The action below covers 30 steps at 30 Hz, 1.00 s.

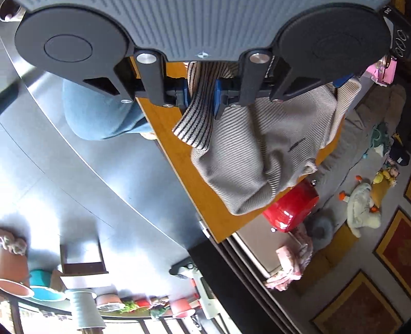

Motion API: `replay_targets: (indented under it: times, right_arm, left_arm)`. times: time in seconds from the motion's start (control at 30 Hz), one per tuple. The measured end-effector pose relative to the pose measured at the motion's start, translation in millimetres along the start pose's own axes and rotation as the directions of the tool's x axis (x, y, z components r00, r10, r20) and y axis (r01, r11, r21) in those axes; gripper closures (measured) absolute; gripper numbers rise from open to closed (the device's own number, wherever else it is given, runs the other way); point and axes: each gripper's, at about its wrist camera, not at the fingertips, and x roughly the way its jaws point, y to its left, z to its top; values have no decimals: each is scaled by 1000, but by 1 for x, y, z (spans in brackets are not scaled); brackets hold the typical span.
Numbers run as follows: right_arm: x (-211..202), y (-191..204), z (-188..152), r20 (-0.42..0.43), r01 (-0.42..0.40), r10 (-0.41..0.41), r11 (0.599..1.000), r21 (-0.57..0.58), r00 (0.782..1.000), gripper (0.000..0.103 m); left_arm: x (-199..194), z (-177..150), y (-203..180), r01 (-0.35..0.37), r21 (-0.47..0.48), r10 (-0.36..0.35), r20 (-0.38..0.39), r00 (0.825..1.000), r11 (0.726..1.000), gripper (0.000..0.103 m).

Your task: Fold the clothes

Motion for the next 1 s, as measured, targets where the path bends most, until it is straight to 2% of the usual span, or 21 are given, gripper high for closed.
replay_targets:
  times: [0.13,0.23,0.27,0.3,0.33,0.37,0.47,0.53,0.63,0.67,0.7,0.93,1.0]
  right_arm:
    - [7,-25,-16,3,-7,7,997,73,1000,77]
    - [15,-33,-20,35,-77,73,990,122,997,77]
    - [19,-30,-18,43,-94,90,989,112,995,77]
    - [23,-24,-16,50,-102,98,991,86,994,81]
    - [27,-18,-13,57,-111,107,992,59,993,90]
    - [30,-10,-7,66,-110,109,994,21,992,90]
    - [22,22,40,166,-70,92,989,-132,982,94]
    - [0,43,83,290,-14,80,975,-223,954,95]
    - [-34,66,136,448,83,59,953,-291,892,97]
    - [-42,73,149,478,104,57,947,-303,877,98]
    - [-45,78,157,488,112,57,945,-309,871,98]
    - [-21,137,152,381,-14,182,915,-403,907,99]
    - [-6,164,147,336,-50,219,893,-447,916,99]
  left_arm:
    - [1,0,1,-1,5,1,-19,1000,1000,0]
    - [-1,-1,3,0,1,0,-32,999,1000,0]
    - [-2,-2,4,-2,-4,2,-36,999,1000,0]
    - [-3,-3,5,-4,-8,4,-40,999,1000,0]
    - [-4,-3,6,-6,-14,5,-44,999,1000,0]
    - [-4,-3,7,-8,-22,7,-48,999,1000,0]
    - [-2,-3,9,-15,-44,13,-57,998,999,0]
    - [-1,-2,10,-20,-58,16,-61,998,998,0]
    - [-3,-4,12,-14,-79,10,-47,999,997,0]
    - [-3,-4,13,-12,-89,8,-45,999,996,0]
    - [-3,-4,15,-9,-100,5,-43,999,995,0]
    - [-4,-5,25,16,-158,-22,-37,999,987,0]
    - [-5,-6,25,18,-159,-23,-31,999,987,0]
